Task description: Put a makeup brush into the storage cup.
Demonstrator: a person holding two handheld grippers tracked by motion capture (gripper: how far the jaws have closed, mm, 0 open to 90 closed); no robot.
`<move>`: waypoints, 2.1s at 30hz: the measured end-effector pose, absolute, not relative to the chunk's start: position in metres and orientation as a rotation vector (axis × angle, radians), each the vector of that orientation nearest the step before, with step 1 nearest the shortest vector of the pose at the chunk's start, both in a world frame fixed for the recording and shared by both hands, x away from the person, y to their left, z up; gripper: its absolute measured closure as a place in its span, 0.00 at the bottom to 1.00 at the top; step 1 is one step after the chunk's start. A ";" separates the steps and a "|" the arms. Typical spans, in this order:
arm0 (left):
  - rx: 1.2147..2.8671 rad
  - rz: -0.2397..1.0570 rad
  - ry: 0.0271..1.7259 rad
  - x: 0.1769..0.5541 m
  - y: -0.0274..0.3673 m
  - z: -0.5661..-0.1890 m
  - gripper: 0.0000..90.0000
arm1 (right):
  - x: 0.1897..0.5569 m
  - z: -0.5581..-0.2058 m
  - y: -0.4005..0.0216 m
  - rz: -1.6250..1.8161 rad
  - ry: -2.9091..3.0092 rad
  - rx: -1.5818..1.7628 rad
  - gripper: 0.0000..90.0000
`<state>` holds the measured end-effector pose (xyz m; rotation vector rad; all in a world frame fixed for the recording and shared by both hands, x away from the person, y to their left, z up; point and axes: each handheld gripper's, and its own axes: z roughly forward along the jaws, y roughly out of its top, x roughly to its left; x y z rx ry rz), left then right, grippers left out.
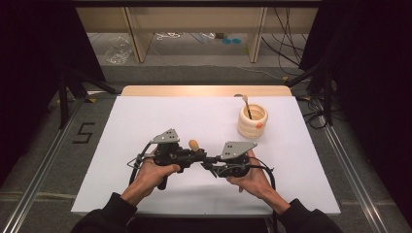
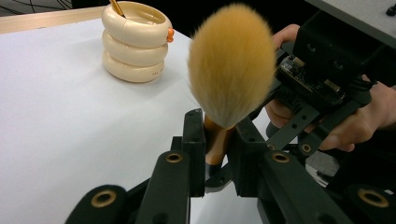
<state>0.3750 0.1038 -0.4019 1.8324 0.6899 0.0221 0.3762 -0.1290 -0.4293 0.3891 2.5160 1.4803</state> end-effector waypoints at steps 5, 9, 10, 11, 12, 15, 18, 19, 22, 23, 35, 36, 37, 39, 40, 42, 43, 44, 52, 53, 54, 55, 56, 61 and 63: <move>1.831 0.018 0.696 0.376 0.103 -0.403 0.87 | 0.376 -0.429 -0.129 1.479 2.511 0.395 0.86; 1.834 0.016 0.705 0.376 0.103 -0.403 0.87 | 0.376 -0.429 -0.129 1.491 2.510 0.413 0.85; 1.836 0.015 0.704 0.376 0.103 -0.403 0.87 | 0.376 -0.429 -0.129 1.489 2.503 0.403 0.86; 1.834 0.019 0.705 0.376 0.103 -0.403 0.87 | 0.376 -0.429 -0.129 1.488 2.502 0.401 0.87; 1.833 0.019 0.705 0.376 0.103 -0.403 0.87 | 0.376 -0.429 -0.129 1.484 2.500 0.398 0.87; 1.825 0.017 0.707 0.376 0.103 -0.403 0.87 | 0.376 -0.429 -0.130 1.492 2.500 0.406 0.87; 1.825 0.006 0.706 0.377 0.103 -0.403 0.87 | 0.376 -0.428 -0.131 1.497 2.508 0.405 0.87; 1.823 0.003 0.707 0.377 0.103 -0.403 0.86 | 0.376 -0.428 -0.131 1.497 2.509 0.410 0.87; 1.815 -0.015 0.706 0.375 0.102 -0.402 0.77 | 0.377 -0.429 -0.131 1.506 2.496 0.412 0.87; 1.818 -0.017 0.709 0.374 0.102 -0.401 0.74 | 0.377 -0.429 -0.131 1.501 2.497 0.415 0.87; 1.873 0.128 0.760 0.356 0.128 -0.407 0.41 | 0.383 -0.426 -0.150 1.484 2.462 0.475 0.87; 1.871 0.140 0.771 0.355 0.130 -0.408 0.38 | 0.384 -0.426 -0.151 1.488 2.445 0.484 0.87; 1.875 0.157 0.776 0.355 0.133 -0.409 0.37 | 0.384 -0.425 -0.152 1.488 2.449 0.490 0.87; 1.876 0.210 0.787 0.354 0.139 -0.413 0.34 | 0.386 -0.425 -0.153 1.481 2.443 0.493 0.87; 1.871 0.222 0.791 0.355 0.142 -0.414 0.33 | 0.386 -0.425 -0.154 1.483 2.445 0.497 0.87; 1.842 0.228 0.824 0.354 0.148 -0.417 0.31 | 0.386 -0.425 -0.155 1.488 2.429 0.501 0.87; 1.837 0.247 0.828 0.353 0.151 -0.418 0.31 | 0.386 -0.424 -0.155 1.491 2.426 0.505 0.87; 1.830 0.262 0.833 0.352 0.153 -0.417 0.30 | 0.387 -0.424 -0.156 1.495 2.421 0.505 0.87; 1.804 0.325 0.847 0.341 0.158 -0.421 0.20 | 0.390 -0.423 -0.162 1.499 2.407 0.532 0.87; 1.808 0.329 0.846 0.340 0.159 -0.422 0.19 | 0.390 -0.422 -0.163 1.498 2.407 0.537 0.87; 1.812 0.327 0.850 0.338 0.160 -0.423 0.18 | 0.390 -0.422 -0.163 1.500 2.408 0.545 0.87; 1.813 0.325 0.851 0.337 0.160 -0.425 0.18 | 0.390 -0.422 -0.164 1.501 2.410 0.544 0.87; 1.813 0.317 0.849 0.335 0.160 -0.427 0.18 | 0.390 -0.422 -0.164 1.503 2.399 0.542 0.87; 1.823 0.331 0.847 0.329 0.162 -0.429 0.18 | 0.392 -0.422 -0.166 1.509 2.383 0.554 0.87; 1.819 0.340 0.849 0.327 0.163 -0.428 0.18 | 0.392 -0.421 -0.167 1.503 2.392 0.558 0.87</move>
